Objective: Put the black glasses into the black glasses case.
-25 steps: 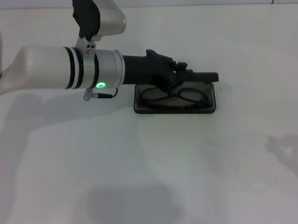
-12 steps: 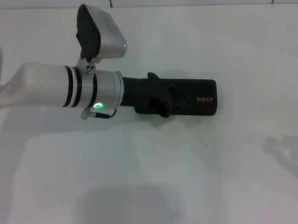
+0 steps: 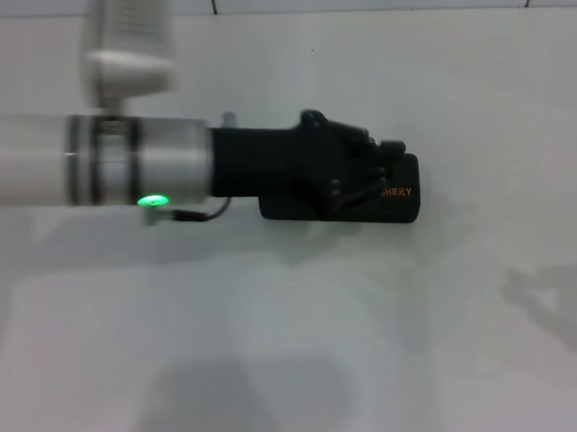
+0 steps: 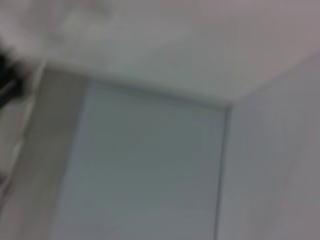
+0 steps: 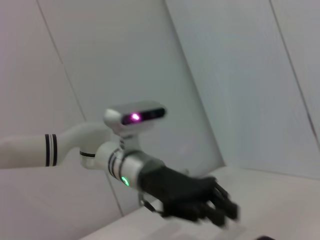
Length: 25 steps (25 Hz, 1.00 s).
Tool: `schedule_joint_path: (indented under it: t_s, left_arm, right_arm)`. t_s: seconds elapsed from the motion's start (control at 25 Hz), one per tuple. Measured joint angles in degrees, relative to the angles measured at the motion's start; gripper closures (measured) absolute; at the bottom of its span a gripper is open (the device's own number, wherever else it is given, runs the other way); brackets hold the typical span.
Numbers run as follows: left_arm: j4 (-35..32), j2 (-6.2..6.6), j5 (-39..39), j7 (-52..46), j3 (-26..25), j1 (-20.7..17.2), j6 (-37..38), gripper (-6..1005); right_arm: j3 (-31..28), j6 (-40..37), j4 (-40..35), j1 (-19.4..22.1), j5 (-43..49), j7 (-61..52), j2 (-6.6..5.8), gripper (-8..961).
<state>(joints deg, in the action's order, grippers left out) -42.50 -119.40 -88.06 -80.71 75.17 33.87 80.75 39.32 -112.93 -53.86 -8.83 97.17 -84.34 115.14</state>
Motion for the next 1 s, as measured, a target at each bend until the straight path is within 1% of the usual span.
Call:
schedule_joint_path:
  t_s: [0.08, 0.16, 0.24, 0.32, 0.44, 0.48, 0.56, 0.8, 0.88, 1.0]
  left_arm:
    - [-3.7, 0.76, 2.0, 0.7, -1.5, -3.1, 7.3, 793]
    - [-5.1, 1.44, 3.2, 3.7, -4.8, -5.4, 15.7, 763]
    - [-5.4, 1.78, 3.8, 7.4, -8.5, -7.4, 22.7, 733]
    - [-5.4, 2.57, 3.8, 8.6, -11.6, -9.5, 27.0, 704]
    - [-5.3, 4.01, 3.7, 7.8, -12.8, -11.8, 28.4, 659]
    - [-5.2, 4.38, 3.8, 7.6, -12.9, -12.4, 28.5, 588]
    - [-5.0, 4.68, 3.9, 7.6, -13.4, -13.3, 28.6, 445]
    - [-4.8, 4.82, 3.6, 7.3, -14.3, -14.1, 28.9, 267]
    - [-4.8, 4.91, 3.6, 7.3, -14.4, -14.1, 28.9, 270]
    - [-4.8, 5.02, 3.4, 7.2, -14.4, -14.0, 28.9, 275]
  right_arm:
    - [0.2, -0.8, 0.2, -0.6, -0.7, 0.8, 0.03, 757]
    - [0.8, -2.0, 0.6, -1.3, -1.7, 2.3, 0.09, 756]
    - [1.7, -2.8, 1.0, -2.2, -2.2, 3.2, 0.17, 755]
    - [3.2, -3.2, 1.4, -3.0, -3.1, 3.7, 0.22, 660]
    - [5.9, -3.3, 2.1, -4.3, -5.3, 4.4, 0.26, 517]
    - [6.7, -3.3, 2.3, -4.7, -5.9, 4.6, 0.31, 495]
    - [8.0, -3.3, 2.5, -5.8, -6.9, 4.8, 0.41, 452]
    - [10.5, -2.7, 5.4, -10.2, -7.5, 6.5, 0.73, 321]
    - [11.0, -2.4, 7.7, -12.3, -7.5, 7.6, 0.78, 278]
    - [11.7, -2.1, 11.0, -15.0, -7.5, 9.2, 0.81, 256]
